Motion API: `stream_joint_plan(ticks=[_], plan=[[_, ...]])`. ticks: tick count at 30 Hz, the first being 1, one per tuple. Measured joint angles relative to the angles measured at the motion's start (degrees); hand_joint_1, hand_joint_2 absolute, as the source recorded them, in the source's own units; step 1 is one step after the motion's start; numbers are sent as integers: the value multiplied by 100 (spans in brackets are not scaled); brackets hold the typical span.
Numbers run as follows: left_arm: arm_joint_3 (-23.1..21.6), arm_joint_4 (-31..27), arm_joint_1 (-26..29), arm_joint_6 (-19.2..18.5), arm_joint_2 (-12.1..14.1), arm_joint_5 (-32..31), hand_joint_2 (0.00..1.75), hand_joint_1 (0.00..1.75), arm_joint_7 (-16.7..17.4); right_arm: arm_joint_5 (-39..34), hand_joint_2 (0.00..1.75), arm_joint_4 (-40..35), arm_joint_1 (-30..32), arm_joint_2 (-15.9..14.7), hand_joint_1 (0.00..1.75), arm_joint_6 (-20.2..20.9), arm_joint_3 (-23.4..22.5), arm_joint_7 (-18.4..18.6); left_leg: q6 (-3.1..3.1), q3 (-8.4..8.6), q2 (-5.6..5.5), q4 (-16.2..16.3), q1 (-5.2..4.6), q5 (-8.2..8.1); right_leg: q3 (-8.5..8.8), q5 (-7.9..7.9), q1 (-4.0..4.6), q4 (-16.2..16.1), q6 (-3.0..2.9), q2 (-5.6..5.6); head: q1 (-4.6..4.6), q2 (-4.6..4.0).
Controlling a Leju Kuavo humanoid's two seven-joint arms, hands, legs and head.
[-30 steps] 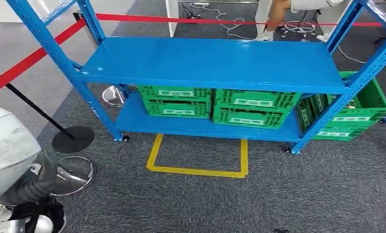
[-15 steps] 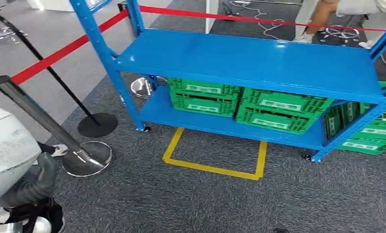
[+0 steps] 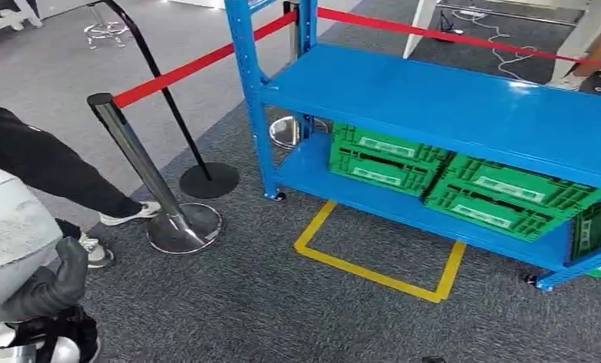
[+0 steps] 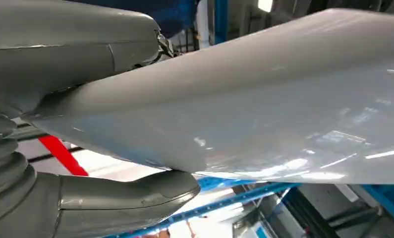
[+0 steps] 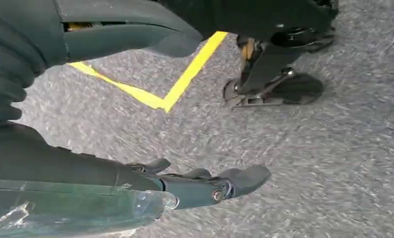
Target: Take the parts from the cabinet and place them on the table.
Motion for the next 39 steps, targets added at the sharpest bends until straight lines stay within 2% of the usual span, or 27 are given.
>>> stream_joint_plan(ticks=[2, 3, 4, 5, 7, 8, 9, 10, 11, 12, 13, 14, 18, 19, 20, 21, 23, 24, 25, 27, 28, 29, 33, 35, 36, 38, 39], plan=[[-2, 0, 19, 0, 0, 0, 175, 175, 0, 2, 175, 0, -9, 0, 0, 18, 0, 2, -62, -36, -120, -9, 28, 30, -10, 5, 30, 23, -45, -105, 4, 0], [-4, 0, 21, 0, 2, -2, 175, 175, 0, 4, 175, 0, -13, 15, 0, 20, 0, 2, -83, -54, -72, 17, 23, -6, 4, 33, -27, -26, -95, -203, 11, 0], [-2, 0, 6, 2, 4, -2, 175, 175, 0, 2, 175, -2, -14, 7, 0, 20, 0, -4, -115, -121, 293, 162, -28, -113, 14, 36, -18, -40, -134, -262, -42, 0], [-4, 0, -22, 2, 4, -2, 175, 175, 0, 2, 175, -4, -11, 7, 0, 18, -2, -6, -149, -297, 482, 491, -20, -306, 14, 32, -16, -45, -163, -334, -92, 0], [-13, 0, -33, 2, -2, -11, 175, 175, 0, 2, 175, -4, 11, 4, 0, 22, 0, -4, -197, -768, 620, 1416, 13, -701, 10, 23, -4, -44, -182, -509, -92, 0], [-13, 0, -24, 2, 0, -20, 175, 175, 0, 2, 175, -4, 16, 5, 0, 28, -2, -4, -212, -955, 637, 1765, 25, -788, 9, 18, -3, -43, -189, -604, -92, 0], [-13, 0, -23, 2, 0, -28, 175, 175, 0, 2, 175, -4, 14, 4, 0, 29, 0, -4, -220, -998, 644, 1816, 33, -725, 13, 10, -3, -43, -183, -692, -94, 0], [-13, 0, -25, 2, 0, -31, 175, 175, 0, 2, 175, -4, 8, 7, 0, 31, 0, -4, -217, -906, 655, 1620, 40, -546, 21, 4, -3, -43, -177, -769, -92, 0], [-13, 0, -23, 2, 0, -46, 175, 175, 0, 2, 175, -4, -3, 7, 0, 33, 0, -4, -205, -685, 695, 1186, 41, -286, 38, -7, -4, -43, -164, -845, -94, 0], [-13, 0, -26, 2, 0, -46, 175, 175, 0, 2, 175, -2, -9, 11, 0, 33, 0, -4, -189, -404, 817, 668, 36, -48, 62, -21, -4, -44, -147, -910, -92, 0], [-13, -2, -30, 2, 0, -48, 175, 175, 0, 2, 175, -4, -10, 11, 0, 35, 0, -4, -160, -142, 1145, 220, 11, 101, 91, -38, 9, -44, -120, -964, -94, 0], [-15, -2, -51, 2, -4, -48, 175, 175, 0, 2, 175, -4, -4, 9, 0, 35, 0, -6, -139, -51, 1392, -10, -65, 32, 94, -90, 72, -6, -69, -1022, -110, 0], [-4, -4, -23, 2, 5, -53, 175, 175, 0, 11, 175, -4, -16, 9, 0, 50, 0, -6, 9, -93, 1013, -18, -38, 54, 210, -137, 70, -90, 41, -1304, -98, 0], [-7, -9, -12, 2, -4, -55, 175, 175, 0, 13, 175, -4, -24, 9, 0, 53, 0, -11, 43, -84, 935, -27, 1, 75, 154, -225, 52, 16, 92, -969, -68, 0], [-4, -17, -23, 2, -7, -57, 175, 175, 0, 15, 175, -4, -21, 9, 0, 55, 0, -15, 74, -85, 866, -27, 8, 83, 35, -425, 46, 321, 87, -665, -31, 0], [-4, -17, -29, 0, -11, -57, 175, 175, 0, 13, 175, -4, -9, 9, 0, 55, 0, -15, 104, -92, 786, -27, 6, 85, -191, -668, 45, 812, 81, -513, -15, 0], [-4, -17, -15, 0, -11, -53, 175, 175, 0, 15, 175, -2, 19, 11, 0, 63, 0, -11, 116, -99, 602, -22, -9, 82, -648, -997, 54, 1705, 66, -432, -11, 0], [-4, -17, -10, 0, -11, -50, 175, 175, 0, 15, 175, -2, 27, 11, 0, 64, 0, -11, 116, -94, 508, -20, -13, 82, -748, -966, 55, 1830, 59, -428, -15, 0], [-4, -17, -10, 0, -11, -44, 175, 175, 0, 15, 175, -2, 26, 9, 0, 64, 0, -13, 116, -87, 408, -16, -12, 82, -718, -781, 56, 1668, 45, -426, -11, 0], [-4, -17, -11, 0, -11, -44, 175, 175, 0, 15, 175, -2, 12, 9, 0, 64, 0, -13, 105, -60, 222, -10, -1, 78, -326, -181, 37, 699, 23, -343, -13, 0], [-4, -17, -10, 0, -11, -44, 175, 175, 0, 15, 175, -2, 10, 9, 0, 64, 0, -13, 79, -60, 147, 0, 3, 70, -109, 50, -1, 189, 37, -70, -11, 0], [-2, -17, -14, 0, -11, -44, 175, 175, 0, 17, 175, 2, 6, 11, 0, 66, 2, -15, 37, -94, 83, 35, -26, 70, -60, -52, -42, 41, 54, 213, -9, 0], [-7, -20, 14, 0, -9, -44, 175, 175, 0, 22, 175, 2, 0, 11, 0, 72, 0, -13, -90, -183, -162, 15, 25, 141, -26, 4, -3, 50, -69, -77, -20, 0], [-7, -24, -1, 2, -9, -44, 175, 175, 0, 24, 175, 0, -3, 13, 0, 72, 0, -22, -144, -309, 415, 288, -25, -64, -14, 15, -9, 27, -154, -220, -74, 0], [-7, -24, -18, 2, -9, -44, 175, 175, 0, 24, 175, 0, 1, 13, 0, 72, 0, -24, -169, -509, 551, 690, -18, -289, -17, 7, 4, 27, -180, -299, -77, 0], [-13, -24, -7, 2, -15, -44, 175, 175, 0, 24, 175, 0, 24, 13, 0, 72, 0, -22, -195, -1017, 642, 1713, 5, -703, -20, -7, 22, 27, -201, -497, -74, 0], [-13, -24, -1, 2, -15, -44, 175, 175, 0, 24, 175, 0, 25, 13, 0, 72, 0, -22, -199, -1143, 644, 1945, 10, -730, -19, -13, 26, 27, -206, -594, -79, 0]])
